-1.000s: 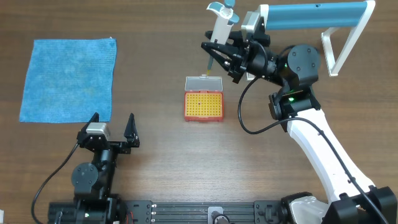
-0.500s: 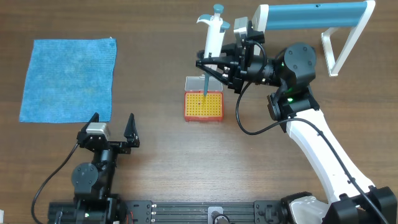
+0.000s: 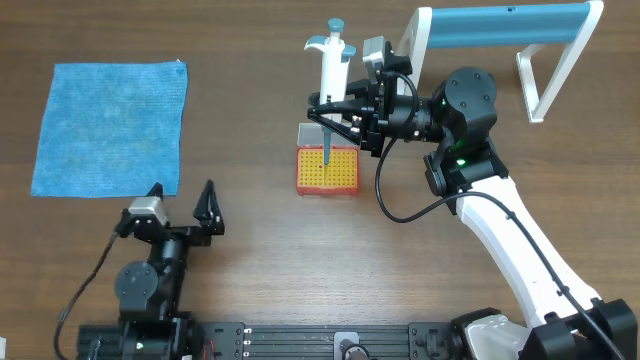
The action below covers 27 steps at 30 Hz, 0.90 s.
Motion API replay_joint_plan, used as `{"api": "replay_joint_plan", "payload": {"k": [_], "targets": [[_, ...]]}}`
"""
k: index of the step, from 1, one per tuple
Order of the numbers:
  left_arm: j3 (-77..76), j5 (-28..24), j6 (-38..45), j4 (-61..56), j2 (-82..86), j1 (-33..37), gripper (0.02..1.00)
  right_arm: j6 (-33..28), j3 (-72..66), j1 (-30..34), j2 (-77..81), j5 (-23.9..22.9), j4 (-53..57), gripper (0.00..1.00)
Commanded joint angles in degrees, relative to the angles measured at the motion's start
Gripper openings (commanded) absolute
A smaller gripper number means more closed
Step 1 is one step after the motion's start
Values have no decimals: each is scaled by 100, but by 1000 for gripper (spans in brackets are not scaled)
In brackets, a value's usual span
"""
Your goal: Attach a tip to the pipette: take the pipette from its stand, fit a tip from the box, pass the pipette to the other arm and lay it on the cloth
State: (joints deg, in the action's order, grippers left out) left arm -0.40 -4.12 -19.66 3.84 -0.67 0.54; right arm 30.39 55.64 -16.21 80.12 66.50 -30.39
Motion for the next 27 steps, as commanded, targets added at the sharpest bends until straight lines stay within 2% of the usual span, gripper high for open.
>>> {"api": "replay_joint_plan", "payload": {"k": [1, 6, 9, 12, 15, 17, 19, 21, 22, 23, 24, 27], "targets": [[7, -219, -2203, -422, 15, -17, 996, -136, 85, -24, -59, 192, 111, 75], [-704, -647, -2159, -616, -337, 192, 996, -138, 85, -22, -59, 197, 138, 75], [-1652, -1379, -1779, -592, -1333, 614, 996, -144, 85, -22, -59, 304, 120, 75], [-3132, -3021, -1427, -326, -3233, 1250, 996, -155, 85, -22, -59, 363, 122, 75], [-4459, -4916, -1438, -483, -4948, 1460, 996, -157, 85, -22, -59, 367, 122, 75], [-5209, -5853, -1502, -787, -5851, 1403, 996, -157, 85, -22, -59, 367, 122, 75], [-5711, -6485, -2100, -929, -6505, 1355, 996, -201, 85, -22, -59, 365, 122, 75], [-6107, -6557, -3381, -1141, -7099, 1241, 998, -201, 85, -22, -59, 365, 122, 75], [-6192, -6767, -3670, -1648, -7342, 1123, 996, -201, 85, -24, -59, 365, 122, 75], [-6214, -7132, -3790, -2575, -7543, 931, 998, -201, 85, -24, -59, 365, 122, 75], [-6214, -7270, -4028, -3364, -7683, 730, 996, -199, 85, -24, -59, 365, 122, 75], [-6214, -7289, -4398, -4966, -7945, 168, 998, -197, 85, -24, -59, 369, 125, 73]]}}
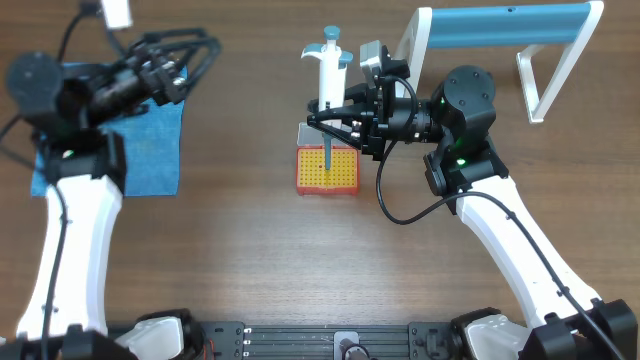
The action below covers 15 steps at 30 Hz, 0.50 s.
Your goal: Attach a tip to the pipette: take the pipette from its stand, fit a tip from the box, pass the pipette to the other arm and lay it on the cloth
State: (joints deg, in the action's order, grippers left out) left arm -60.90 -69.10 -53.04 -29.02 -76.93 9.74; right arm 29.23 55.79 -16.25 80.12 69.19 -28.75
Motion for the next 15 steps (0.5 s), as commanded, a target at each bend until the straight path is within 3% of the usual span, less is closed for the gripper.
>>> {"api": "replay_joint_plan", "payload": {"k": [1, 15], "targets": [[-164, -787, -1056, -2050, -389, -960, 996, -81, 70, -20, -59, 103, -42, 75], [-164, -800, -927, -2184, -483, -2004, 996, -83, 70, -234, -59, 223, -48, 75]]}}
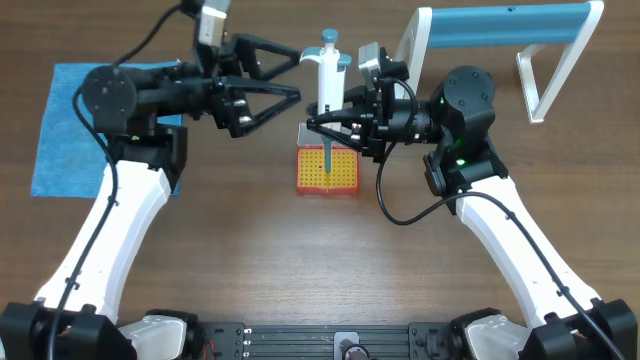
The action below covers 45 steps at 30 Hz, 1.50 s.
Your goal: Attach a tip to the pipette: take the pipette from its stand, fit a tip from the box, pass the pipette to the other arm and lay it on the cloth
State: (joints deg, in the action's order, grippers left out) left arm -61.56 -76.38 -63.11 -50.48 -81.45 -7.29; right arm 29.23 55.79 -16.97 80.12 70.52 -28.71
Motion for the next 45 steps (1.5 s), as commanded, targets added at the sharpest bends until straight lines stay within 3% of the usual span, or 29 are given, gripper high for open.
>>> {"api": "replay_joint_plan", "payload": {"k": [1, 12, 24, 27, 31, 37, 40, 41, 45], "targets": [[-98, -57, 109, -37, -31, -358, 996, -83, 70, -181, -59, 90, -52, 75], [-98, -15, 254, -37, -31, -474, 993, -81, 70, -461, -59, 87, -55, 77], [-98, -17, 254, -37, -31, -474, 487, -79, 70, -461, -59, 66, -310, 75], [-98, -17, 254, -37, -31, -474, 467, -79, 70, -461, -59, 63, -310, 75], [-98, -20, 350, -35, -31, -474, 327, -79, 70, -461, -59, 44, -315, 75], [-98, -17, 365, -37, -31, -474, 253, -79, 70, -461, -59, 44, -334, 77], [-98, -17, 411, -37, -31, -474, 27, -81, 70, -461, -59, 17, -332, 77], [-98, -17, 431, -37, -31, -474, 27, -81, 70, -461, -59, -57, -330, 80], [-98, -20, 509, -35, -31, -474, 27, -81, 70, -461, -59, -103, -330, 373]]}}
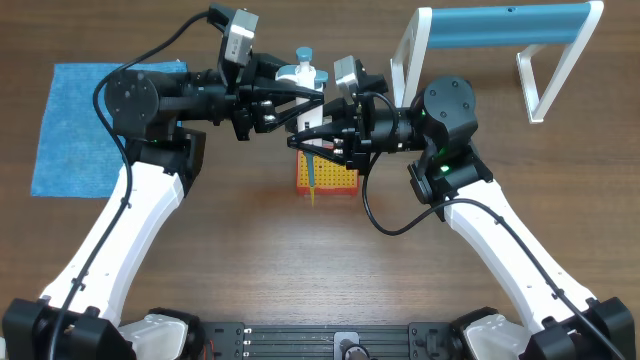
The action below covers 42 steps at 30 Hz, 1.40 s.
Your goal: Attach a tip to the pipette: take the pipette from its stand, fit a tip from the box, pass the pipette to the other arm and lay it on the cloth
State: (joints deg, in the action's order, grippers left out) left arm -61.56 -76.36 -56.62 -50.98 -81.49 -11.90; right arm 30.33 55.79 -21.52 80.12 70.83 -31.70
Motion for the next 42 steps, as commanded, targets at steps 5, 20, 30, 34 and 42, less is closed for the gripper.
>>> {"api": "replay_joint_plan", "payload": {"k": [5, 20, 30, 34, 42], "targets": [[-98, -92, -55, 17, -26, -7, 27, -186, 70, 7, -59, -87, -31, 733], [-96, -570, 1720, 3095, -42, 1773, 27, 74, 70, 1965, -59, 1095, 483, 779], [-98, 3423, 4242, 8609, -57, 2122, 27, -2323, 70, 1641, -70, -3224, 4424, 783], [-103, 4269, 4542, 9377, -57, 2122, 27, -2553, 70, 1169, -173, -5294, 5034, 781], [-1388, 5980, 5313, 11186, -190, 2210, 27, -2555, 70, 815, -1185, -9331, 5224, 783]]}}
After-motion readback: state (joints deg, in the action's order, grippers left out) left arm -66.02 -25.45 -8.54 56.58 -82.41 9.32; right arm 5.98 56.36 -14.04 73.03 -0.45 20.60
